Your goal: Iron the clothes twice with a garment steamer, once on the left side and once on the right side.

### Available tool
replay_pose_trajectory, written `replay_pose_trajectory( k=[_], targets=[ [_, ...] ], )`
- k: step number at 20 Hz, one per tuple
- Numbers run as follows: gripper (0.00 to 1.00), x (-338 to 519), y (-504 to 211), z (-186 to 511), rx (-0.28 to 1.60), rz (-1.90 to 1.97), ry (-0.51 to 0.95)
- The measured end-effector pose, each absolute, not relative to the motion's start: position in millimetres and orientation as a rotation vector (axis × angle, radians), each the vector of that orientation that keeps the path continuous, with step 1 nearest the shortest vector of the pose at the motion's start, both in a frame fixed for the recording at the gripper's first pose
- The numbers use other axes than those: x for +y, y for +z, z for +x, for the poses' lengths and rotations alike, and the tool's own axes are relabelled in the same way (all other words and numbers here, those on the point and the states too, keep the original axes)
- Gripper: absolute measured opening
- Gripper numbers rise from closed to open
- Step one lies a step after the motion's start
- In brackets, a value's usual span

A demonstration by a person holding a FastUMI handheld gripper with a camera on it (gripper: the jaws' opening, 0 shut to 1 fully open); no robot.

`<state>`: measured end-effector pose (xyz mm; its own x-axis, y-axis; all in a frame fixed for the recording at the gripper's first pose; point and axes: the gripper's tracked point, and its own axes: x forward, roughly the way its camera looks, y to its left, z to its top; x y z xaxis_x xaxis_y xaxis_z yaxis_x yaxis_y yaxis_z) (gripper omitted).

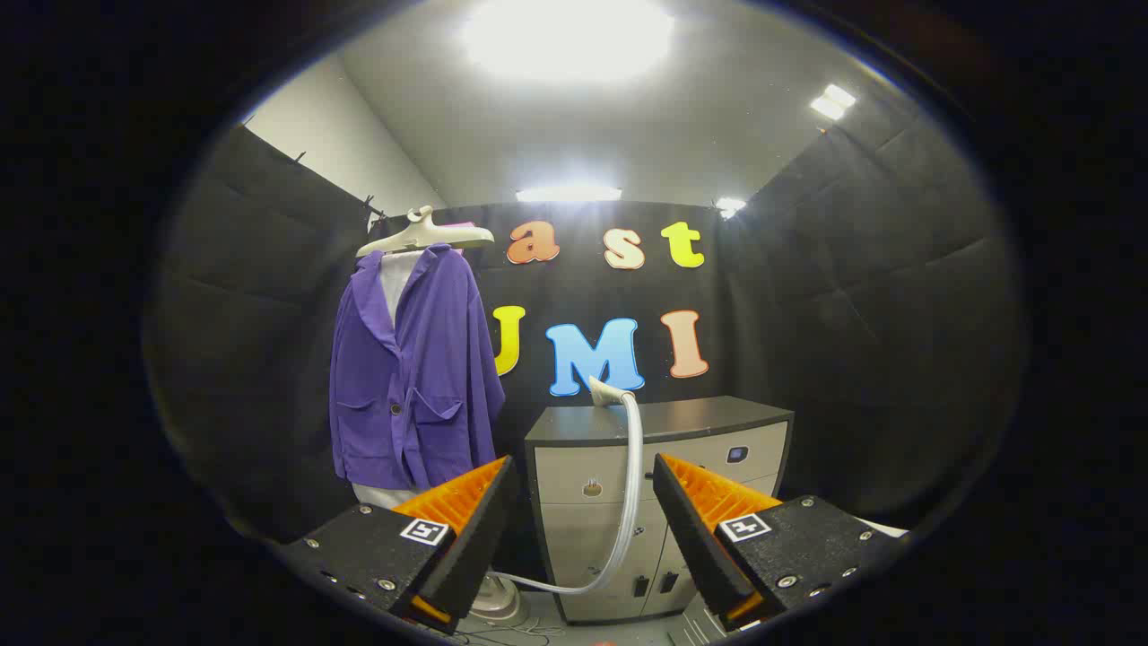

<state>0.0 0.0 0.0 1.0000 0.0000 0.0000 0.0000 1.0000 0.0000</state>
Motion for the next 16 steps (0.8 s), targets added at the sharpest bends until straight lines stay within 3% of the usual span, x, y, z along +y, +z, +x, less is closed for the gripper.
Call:
replay_pose_trajectory(
  k=[16],
  targets=[
    [0.93,3.6,-2.9,-0.3,0.006,-0.006,0.006]
  ],
)
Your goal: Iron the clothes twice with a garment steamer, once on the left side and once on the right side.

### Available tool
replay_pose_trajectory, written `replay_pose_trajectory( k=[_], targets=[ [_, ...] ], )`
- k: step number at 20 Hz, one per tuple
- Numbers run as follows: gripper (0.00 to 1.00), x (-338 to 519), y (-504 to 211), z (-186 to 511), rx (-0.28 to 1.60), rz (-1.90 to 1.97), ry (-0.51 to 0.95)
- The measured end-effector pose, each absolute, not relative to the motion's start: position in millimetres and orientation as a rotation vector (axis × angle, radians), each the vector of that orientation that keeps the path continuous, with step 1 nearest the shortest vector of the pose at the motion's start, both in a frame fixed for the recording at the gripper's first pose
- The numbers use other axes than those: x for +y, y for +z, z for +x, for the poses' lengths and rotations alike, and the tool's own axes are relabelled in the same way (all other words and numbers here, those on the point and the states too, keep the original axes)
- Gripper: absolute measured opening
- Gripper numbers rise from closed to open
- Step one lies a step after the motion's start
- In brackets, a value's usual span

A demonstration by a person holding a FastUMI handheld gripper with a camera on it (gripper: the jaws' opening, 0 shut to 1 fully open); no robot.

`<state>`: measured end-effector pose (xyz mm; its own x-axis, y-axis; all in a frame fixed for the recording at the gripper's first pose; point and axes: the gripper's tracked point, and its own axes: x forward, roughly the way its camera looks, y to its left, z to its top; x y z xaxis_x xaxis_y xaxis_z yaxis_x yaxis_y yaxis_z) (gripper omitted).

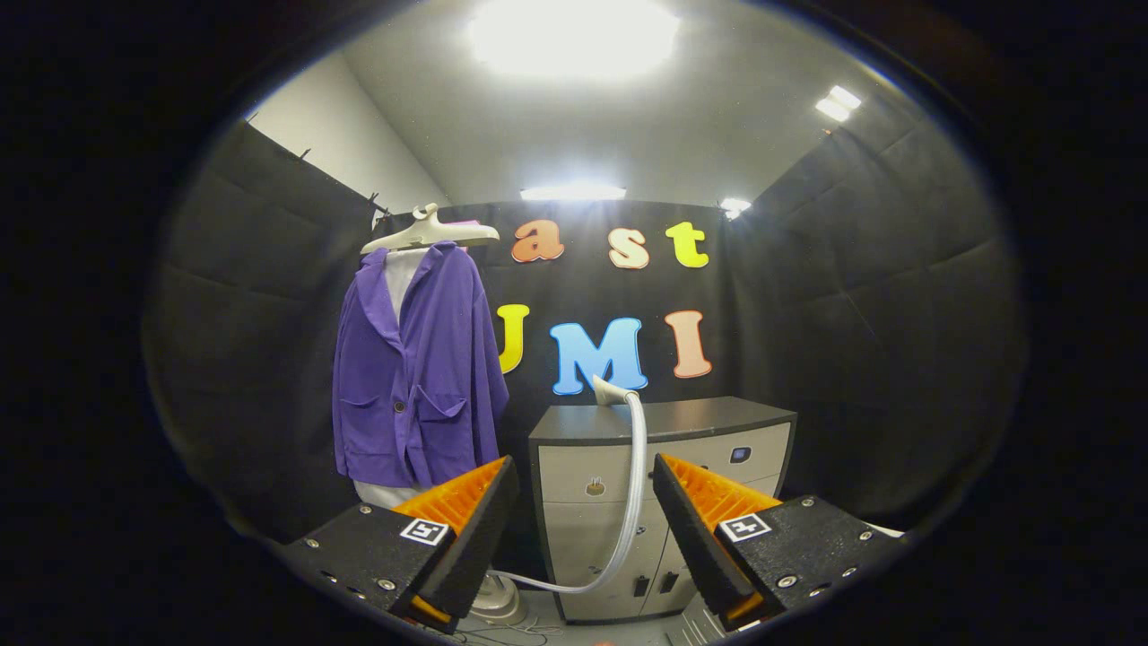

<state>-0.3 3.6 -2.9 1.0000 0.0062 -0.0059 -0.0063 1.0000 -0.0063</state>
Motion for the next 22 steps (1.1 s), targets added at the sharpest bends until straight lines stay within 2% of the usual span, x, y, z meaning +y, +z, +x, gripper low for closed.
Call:
replay_pose_trajectory(
  k=[8,12,22],
  targets=[
    [0.93,6.4,22.8,8.4,-0.029,-0.016,0.008],
    [0.93,10.7,38.8,26.4,-0.018,-0.026,0.057],
    [0.94,-26.1,94.4,126.5,-0.015,-0.012,0.132]
  ],
)
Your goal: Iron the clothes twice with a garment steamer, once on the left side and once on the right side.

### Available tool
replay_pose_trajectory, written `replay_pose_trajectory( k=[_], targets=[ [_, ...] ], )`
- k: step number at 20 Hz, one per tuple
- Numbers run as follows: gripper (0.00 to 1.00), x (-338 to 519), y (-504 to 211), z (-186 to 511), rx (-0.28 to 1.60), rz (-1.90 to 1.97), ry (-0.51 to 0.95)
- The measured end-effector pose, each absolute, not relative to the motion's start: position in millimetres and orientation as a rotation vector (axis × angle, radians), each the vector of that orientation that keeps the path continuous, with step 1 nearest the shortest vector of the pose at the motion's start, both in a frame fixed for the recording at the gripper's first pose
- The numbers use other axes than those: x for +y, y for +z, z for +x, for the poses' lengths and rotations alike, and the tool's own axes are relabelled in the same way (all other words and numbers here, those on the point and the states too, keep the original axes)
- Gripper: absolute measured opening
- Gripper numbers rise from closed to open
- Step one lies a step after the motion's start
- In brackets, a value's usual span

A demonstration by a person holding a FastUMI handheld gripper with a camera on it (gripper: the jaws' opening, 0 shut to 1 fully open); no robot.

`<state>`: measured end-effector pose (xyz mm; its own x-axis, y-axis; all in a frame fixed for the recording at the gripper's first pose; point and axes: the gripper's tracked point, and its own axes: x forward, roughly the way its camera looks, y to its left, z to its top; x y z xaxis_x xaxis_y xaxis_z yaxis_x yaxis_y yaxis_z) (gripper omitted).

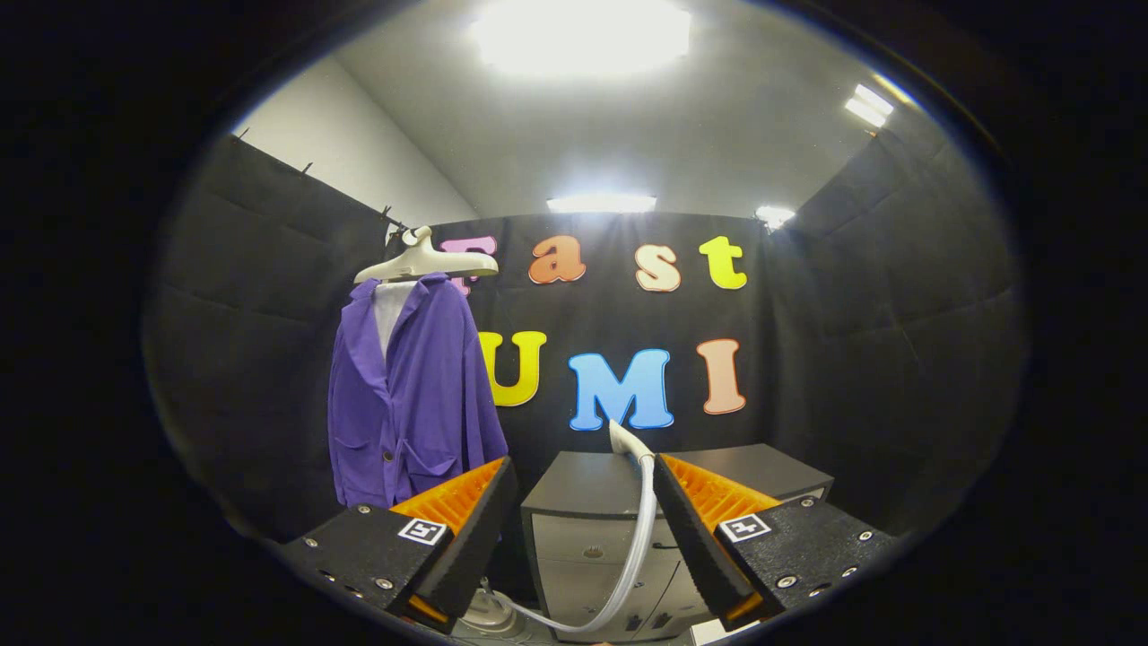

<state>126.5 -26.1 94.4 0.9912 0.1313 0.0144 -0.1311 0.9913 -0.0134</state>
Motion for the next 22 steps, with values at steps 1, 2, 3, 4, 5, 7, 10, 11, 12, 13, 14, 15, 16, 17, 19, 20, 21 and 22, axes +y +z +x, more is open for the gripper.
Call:
replay_pose_trajectory(
  k=[1,2,3,4,5,7,10,11,12,13,14,15,16,17,19,20,21,22],
  targets=[
    [0.94,-30.0,100.0,139.4,-0.012,-0.007,0.137],
    [0.94,-34.5,106.2,151.0,-0.01,-0.01,0.14],
    [0.94,-40.4,114.5,163.5,-0.017,-0.021,0.134],
    [0.94,-47.7,124.7,176.2,-0.031,-0.032,0.126],
    [0.94,-50.9,130.7,186.4,-0.04,-0.036,0.125],
    [0.94,-49.6,142.2,207.0,-0.048,-0.016,0.156],
    [0.94,-54.3,151.8,234.2,-0.035,0.001,0.2],
    [0.94,-56.7,156.1,245.4,-0.033,0.007,0.21],
    [0.94,-60.3,160.7,255.8,-0.031,0.019,0.215],
    [0.94,-63.0,163.0,265.2,-0.027,0.036,0.221],
    [0.94,-65.3,164.3,277.0,-0.016,0.064,0.23],
    [0.94,-67.2,161.4,286.1,0.003,0.088,0.243],
    [0.93,-67.5,158.8,294.9,0.021,0.106,0.255],
    [0.93,-70.3,154.4,305.6,0.042,0.123,0.263],
    [0.93,-75.7,145.1,327.2,0.074,0.148,0.269],
    [0.93,-76.9,139.3,337.1,0.093,0.16,0.273],
    [0.93,-78.6,132.9,345.3,0.11,0.173,0.278],
    [0.93,-79.2,128.2,355.5,0.128,0.188,0.286]
  ],
)
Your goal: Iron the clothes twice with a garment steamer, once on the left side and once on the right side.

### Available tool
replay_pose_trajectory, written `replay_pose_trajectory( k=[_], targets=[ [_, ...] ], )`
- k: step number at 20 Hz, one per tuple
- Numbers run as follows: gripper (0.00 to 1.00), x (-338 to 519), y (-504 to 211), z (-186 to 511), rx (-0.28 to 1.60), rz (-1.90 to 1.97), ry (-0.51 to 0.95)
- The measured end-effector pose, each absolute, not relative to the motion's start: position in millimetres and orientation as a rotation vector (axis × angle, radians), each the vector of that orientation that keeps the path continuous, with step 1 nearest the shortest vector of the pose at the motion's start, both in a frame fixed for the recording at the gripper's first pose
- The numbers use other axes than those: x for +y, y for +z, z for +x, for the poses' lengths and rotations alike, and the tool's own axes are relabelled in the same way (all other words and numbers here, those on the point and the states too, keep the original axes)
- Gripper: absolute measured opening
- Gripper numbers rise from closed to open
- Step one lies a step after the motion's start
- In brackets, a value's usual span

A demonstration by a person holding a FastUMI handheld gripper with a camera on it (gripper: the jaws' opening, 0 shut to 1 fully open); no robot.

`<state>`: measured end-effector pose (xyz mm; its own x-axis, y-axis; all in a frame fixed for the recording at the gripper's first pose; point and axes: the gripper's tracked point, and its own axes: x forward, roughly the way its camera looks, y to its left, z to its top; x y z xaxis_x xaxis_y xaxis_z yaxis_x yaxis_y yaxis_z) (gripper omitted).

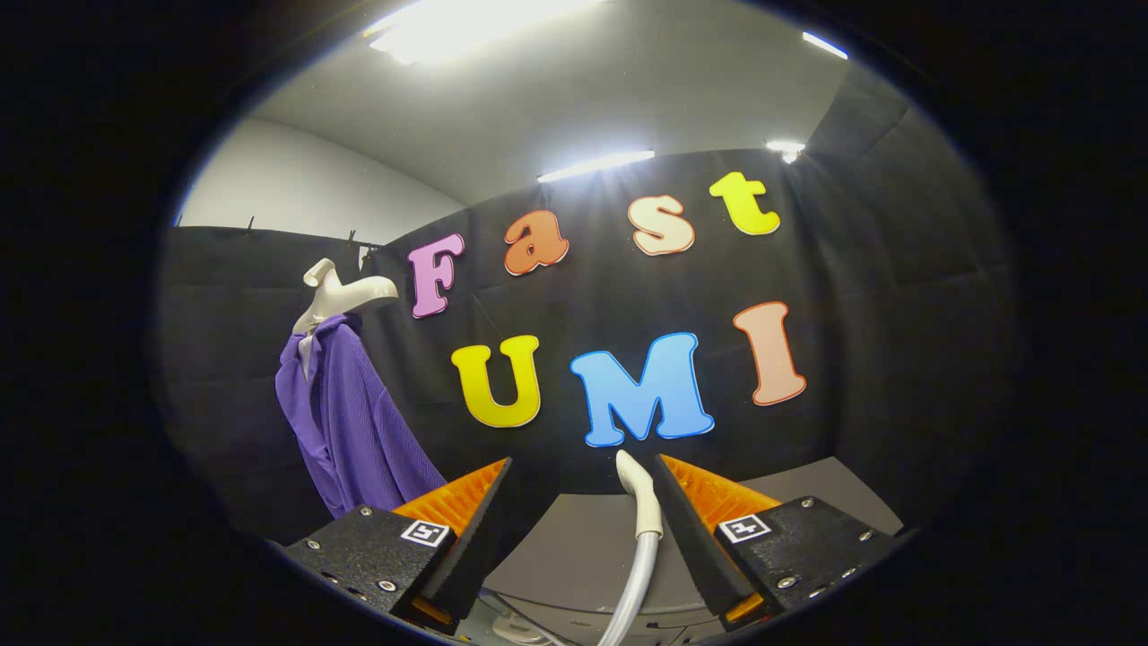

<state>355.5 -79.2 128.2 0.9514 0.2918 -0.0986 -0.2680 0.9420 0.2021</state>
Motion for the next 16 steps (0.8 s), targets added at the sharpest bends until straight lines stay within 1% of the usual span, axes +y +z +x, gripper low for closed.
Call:
replay_pose_trajectory(
  k=[8,13,16],
  targets=[
    [0.95,-80.8,93.2,447.1,0.234,0.299,0.33],
    [0.95,-73.4,52.6,494.8,0.367,0.373,0.363],
    [0.94,-77.4,27.8,520.2,0.437,0.403,0.351]
  ],
)
